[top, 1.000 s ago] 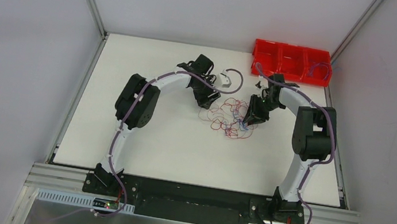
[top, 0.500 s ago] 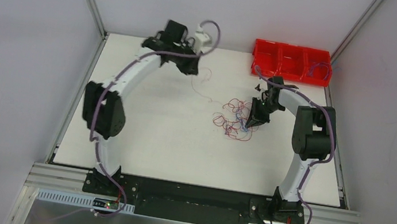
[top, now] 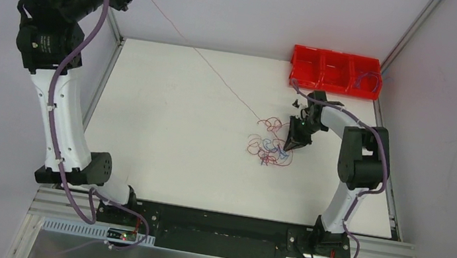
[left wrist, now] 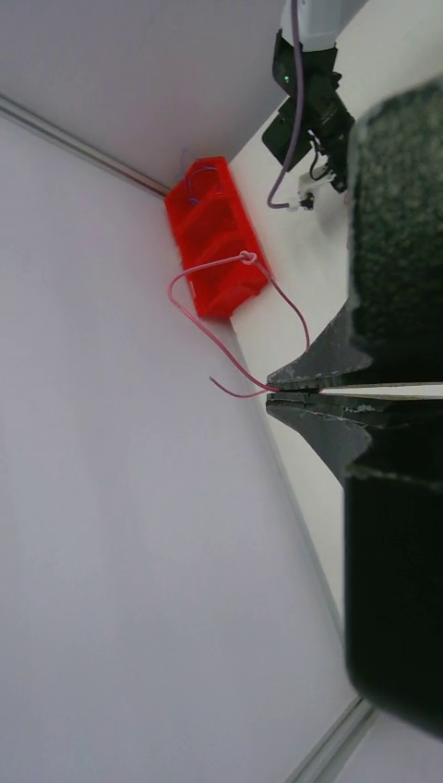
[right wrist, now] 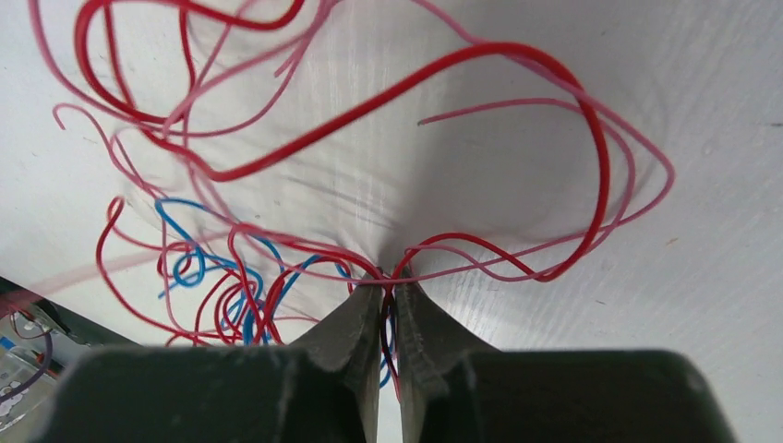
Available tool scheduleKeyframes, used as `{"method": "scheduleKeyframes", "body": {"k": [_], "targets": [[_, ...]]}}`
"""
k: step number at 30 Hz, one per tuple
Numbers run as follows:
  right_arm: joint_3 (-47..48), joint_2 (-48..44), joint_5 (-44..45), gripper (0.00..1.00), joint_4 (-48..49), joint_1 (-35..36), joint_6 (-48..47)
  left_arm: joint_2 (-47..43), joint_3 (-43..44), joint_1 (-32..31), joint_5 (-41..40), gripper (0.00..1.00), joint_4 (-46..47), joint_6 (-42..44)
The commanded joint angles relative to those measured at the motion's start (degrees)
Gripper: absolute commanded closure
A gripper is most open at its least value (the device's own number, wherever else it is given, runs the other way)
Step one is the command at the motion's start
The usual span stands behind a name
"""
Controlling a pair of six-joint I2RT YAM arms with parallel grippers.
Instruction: Untangle the cables
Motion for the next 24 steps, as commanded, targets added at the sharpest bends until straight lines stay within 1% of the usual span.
{"method": "scheduleKeyframes", "body": {"k": [1,3,4,6,8,10,16,19,22,24], "targets": [[-2.33,-0.81,4.77,0.88,-2.93,1.14,-2.94,4.75,5.25,2.48,5.13,1.00,-2.25,-8.89],[-2.89,-2.07,5.12,0.87,-2.82,1.67,-3.36,4.90,6.85,3.30,3.54,1.00,-0.93,-9.50],[-3.42,-2.37,5.37,0.86,-2.72,1.76,-3.59,5.16,7.92,4.60,3.15,1.00,1.72,-10.95],[-4.06,-2.55,6.17,0.84,-2.93,1.79,-4.60,7.10,11.97,9.01,3.14,1.00,5.63,-16.18],[-4.50,-2.28,7.41,0.82,-3.16,1.74,-5.74,10.16,18.01,13.76,3.37,1.00,7.81,-22.09],[-4.74,-2.12,8.14,0.80,-3.40,1.63,-6.58,11.79,20.90,18.38,3.34,1.00,9.46,-24.81],[-4.29,-2.29,9.15,0.76,-5.08,0.07,-8.40,9.87,14.58,26.76,1.74,1.00,11.39,-26.71],[-4.02,-2.46,9.85,0.76,-6.31,-1.14,-9.61,10.09,13.81,30.33,1.37,1.00,11.38,-28.17],[-3.84,-2.83,10.82,0.75,-7.08,-2.13,-11.18,11.09,13.17,31.54,5.41,1.00,11.39,-31.05],[-3.55,-3.34,11.14,0.75,-7.71,-2.33,-11.63,10.52,11.87,31.78,5.26,1.00,11.45,-30.93]]}}
